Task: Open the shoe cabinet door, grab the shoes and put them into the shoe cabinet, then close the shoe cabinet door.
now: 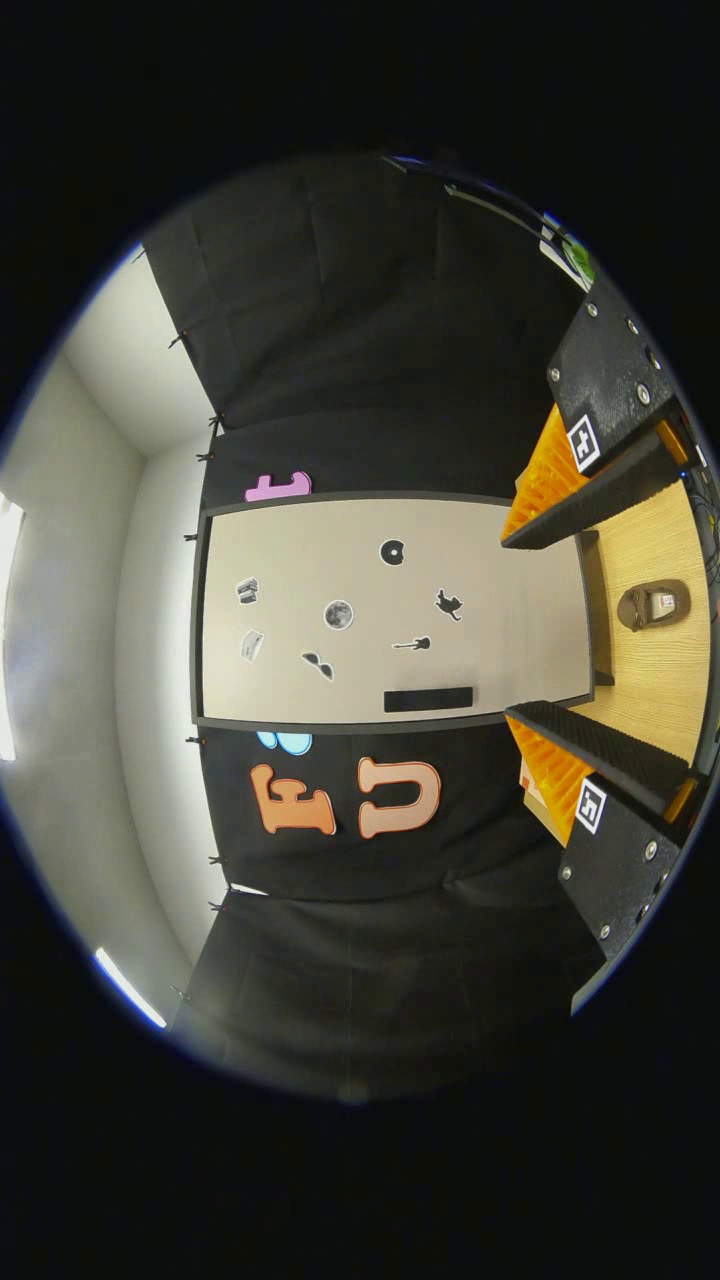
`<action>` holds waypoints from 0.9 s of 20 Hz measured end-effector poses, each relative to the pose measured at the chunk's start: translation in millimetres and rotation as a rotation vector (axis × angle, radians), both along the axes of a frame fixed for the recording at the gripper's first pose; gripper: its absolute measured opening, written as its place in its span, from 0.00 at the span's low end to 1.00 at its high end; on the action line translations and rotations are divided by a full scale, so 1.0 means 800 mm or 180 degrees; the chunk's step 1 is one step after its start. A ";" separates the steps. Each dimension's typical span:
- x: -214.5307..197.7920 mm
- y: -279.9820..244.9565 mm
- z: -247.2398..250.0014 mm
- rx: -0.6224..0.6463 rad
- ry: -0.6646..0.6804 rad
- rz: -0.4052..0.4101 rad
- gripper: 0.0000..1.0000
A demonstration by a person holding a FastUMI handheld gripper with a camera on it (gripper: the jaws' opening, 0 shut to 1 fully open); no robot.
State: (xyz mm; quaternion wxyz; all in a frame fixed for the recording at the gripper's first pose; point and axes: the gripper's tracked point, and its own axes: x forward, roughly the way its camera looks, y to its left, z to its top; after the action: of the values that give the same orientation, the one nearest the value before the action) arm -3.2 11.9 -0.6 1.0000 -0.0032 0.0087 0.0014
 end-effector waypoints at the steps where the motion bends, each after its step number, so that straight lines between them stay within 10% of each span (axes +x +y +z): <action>1: 0.000 0.000 -0.001 -0.0006 0.0011 -0.0003 0.95; 18: 0.094 0.079 0.014 -0.0114 -0.0032 0.0316 0.95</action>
State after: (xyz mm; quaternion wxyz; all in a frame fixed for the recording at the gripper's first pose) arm 72.1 74.8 10.9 0.9985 -0.0215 0.0036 0.0508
